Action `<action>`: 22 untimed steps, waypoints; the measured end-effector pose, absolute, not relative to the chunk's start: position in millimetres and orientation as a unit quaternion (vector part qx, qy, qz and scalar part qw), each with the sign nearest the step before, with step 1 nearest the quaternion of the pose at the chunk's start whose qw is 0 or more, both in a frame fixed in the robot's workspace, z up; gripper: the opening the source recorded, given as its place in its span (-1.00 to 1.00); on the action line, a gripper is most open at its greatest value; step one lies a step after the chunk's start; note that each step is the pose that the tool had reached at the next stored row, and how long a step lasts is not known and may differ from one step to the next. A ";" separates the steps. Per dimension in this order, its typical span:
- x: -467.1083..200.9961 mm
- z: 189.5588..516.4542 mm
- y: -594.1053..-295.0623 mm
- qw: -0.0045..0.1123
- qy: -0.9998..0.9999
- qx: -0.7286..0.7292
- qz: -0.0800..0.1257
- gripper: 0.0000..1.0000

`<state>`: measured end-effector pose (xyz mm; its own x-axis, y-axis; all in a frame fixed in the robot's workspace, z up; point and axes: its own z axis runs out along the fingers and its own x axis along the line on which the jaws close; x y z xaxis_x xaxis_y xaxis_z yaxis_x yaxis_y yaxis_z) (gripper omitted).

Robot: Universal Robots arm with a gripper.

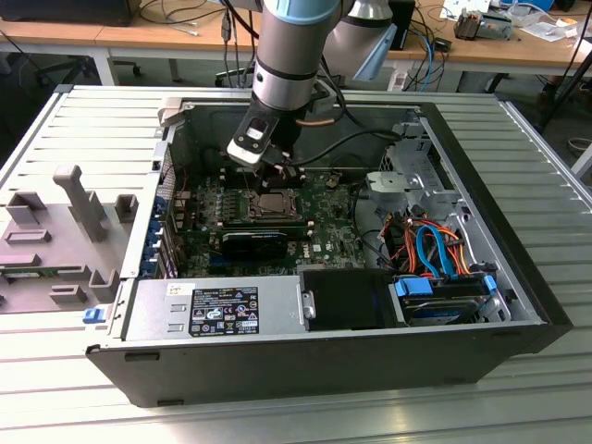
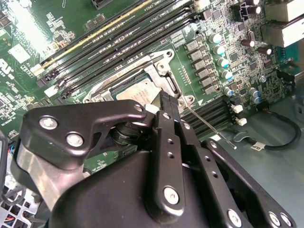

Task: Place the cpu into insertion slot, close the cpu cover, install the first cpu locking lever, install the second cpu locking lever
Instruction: 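Install the first cpu locking lever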

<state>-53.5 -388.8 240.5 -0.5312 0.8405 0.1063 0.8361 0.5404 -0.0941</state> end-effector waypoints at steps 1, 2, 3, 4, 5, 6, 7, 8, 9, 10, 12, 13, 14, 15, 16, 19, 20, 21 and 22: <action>-53.5 240.4 -388.8 0.069 -0.875 -0.478 0.016 -0.79; -53.6 240.5 -388.8 0.069 -0.876 -0.477 0.016 -0.79; -53.6 240.5 -388.8 0.069 -0.877 -0.476 0.016 -0.79; -53.6 240.5 -388.8 0.069 -0.878 -0.474 0.016 -0.79; -53.5 240.5 -388.8 0.069 -0.878 -0.473 0.016 -0.79; -53.5 240.4 -388.8 0.069 -0.879 -0.472 0.016 -0.79; -53.6 240.4 -388.8 0.069 -0.880 -0.470 0.016 -0.79; -53.5 240.4 -388.8 0.069 -0.880 -0.469 0.017 -0.79; -53.5 240.5 -388.8 0.069 -0.881 -0.468 0.017 -0.79; -53.5 240.5 -388.8 0.069 -0.882 -0.467 0.017 -0.79; -53.5 240.5 -388.8 0.069 -0.883 -0.465 0.017 -0.79; -53.5 240.5 -388.8 0.069 -0.883 -0.463 0.017 -0.79; -53.5 240.5 -388.8 0.069 -0.885 -0.461 0.017 -0.79; -53.5 240.5 -388.8 0.069 -0.885 -0.460 0.017 -0.79; -53.5 240.5 -388.8 0.069 -0.886 -0.459 0.017 -0.79; -53.5 240.5 -388.8 0.069 -0.888 -0.455 0.018 -0.79; -53.5 240.5 -388.8 0.069 -0.888 -0.454 0.018 -0.79; -53.5 240.5 -388.8 0.069 -0.893 -0.445 0.018 -0.79; -53.5 240.5 -388.8 0.069 -0.895 -0.440 0.019 -0.79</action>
<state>-53.5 -388.8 240.5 -0.6032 0.7905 0.1063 0.7853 0.6119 -0.0941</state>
